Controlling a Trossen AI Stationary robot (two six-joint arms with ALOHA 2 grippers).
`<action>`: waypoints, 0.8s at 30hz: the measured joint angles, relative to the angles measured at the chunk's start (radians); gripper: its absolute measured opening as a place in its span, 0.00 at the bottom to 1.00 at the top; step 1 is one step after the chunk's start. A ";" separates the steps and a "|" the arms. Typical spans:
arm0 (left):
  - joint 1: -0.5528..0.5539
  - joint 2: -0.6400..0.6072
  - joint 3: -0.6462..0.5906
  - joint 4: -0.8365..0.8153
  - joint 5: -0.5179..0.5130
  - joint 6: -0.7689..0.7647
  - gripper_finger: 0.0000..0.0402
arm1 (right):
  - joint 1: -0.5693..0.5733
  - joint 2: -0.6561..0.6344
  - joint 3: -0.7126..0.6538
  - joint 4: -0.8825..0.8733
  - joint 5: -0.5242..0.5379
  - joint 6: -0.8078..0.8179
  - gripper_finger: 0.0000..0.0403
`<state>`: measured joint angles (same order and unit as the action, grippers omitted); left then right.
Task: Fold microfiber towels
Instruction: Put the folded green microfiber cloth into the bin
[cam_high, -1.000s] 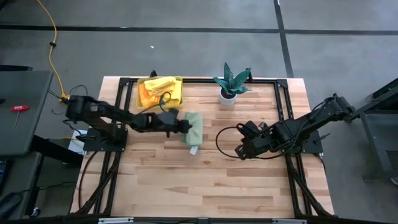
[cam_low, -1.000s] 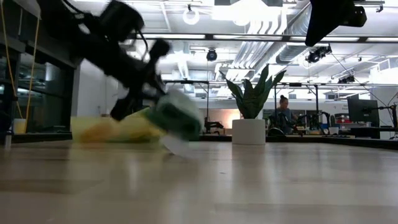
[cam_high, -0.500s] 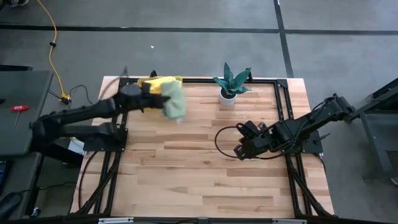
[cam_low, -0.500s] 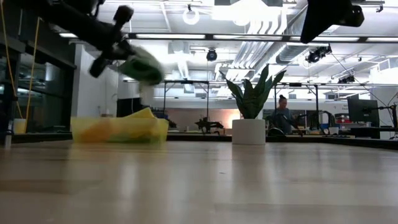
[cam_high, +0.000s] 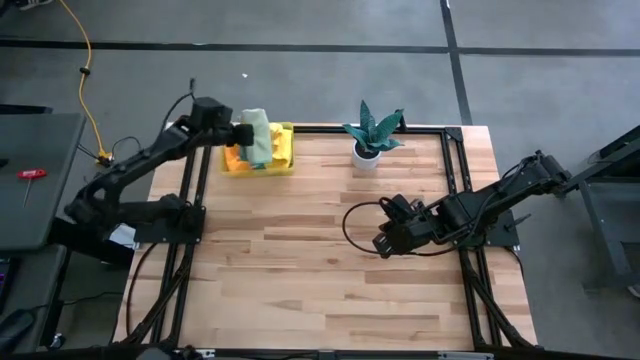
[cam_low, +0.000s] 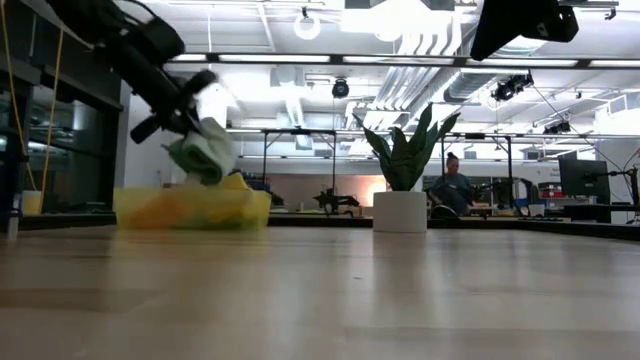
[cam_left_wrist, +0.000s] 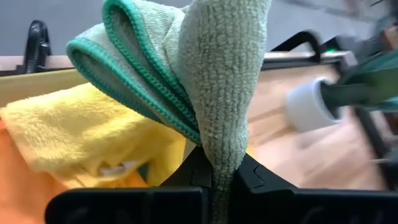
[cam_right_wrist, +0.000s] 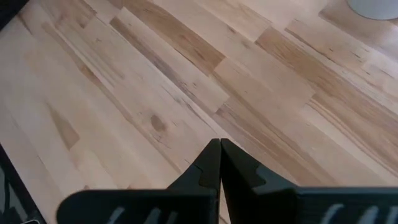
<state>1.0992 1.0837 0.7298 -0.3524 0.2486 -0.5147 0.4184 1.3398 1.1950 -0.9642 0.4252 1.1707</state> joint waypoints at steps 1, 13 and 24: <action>0.000 0.027 0.005 0.004 -0.016 0.015 0.00 | 0.000 0.000 0.000 0.001 0.000 0.003 0.00; 0.015 0.188 0.013 0.013 -0.057 0.069 0.00 | 0.000 0.000 0.000 0.001 -0.003 0.037 0.00; -0.001 0.175 0.012 -0.160 -0.189 0.204 0.02 | 0.000 0.000 0.000 0.001 0.032 0.038 0.00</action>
<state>1.0978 1.2583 0.7418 -0.5119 0.0599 -0.3105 0.4183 1.3396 1.1950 -0.9631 0.4571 1.2082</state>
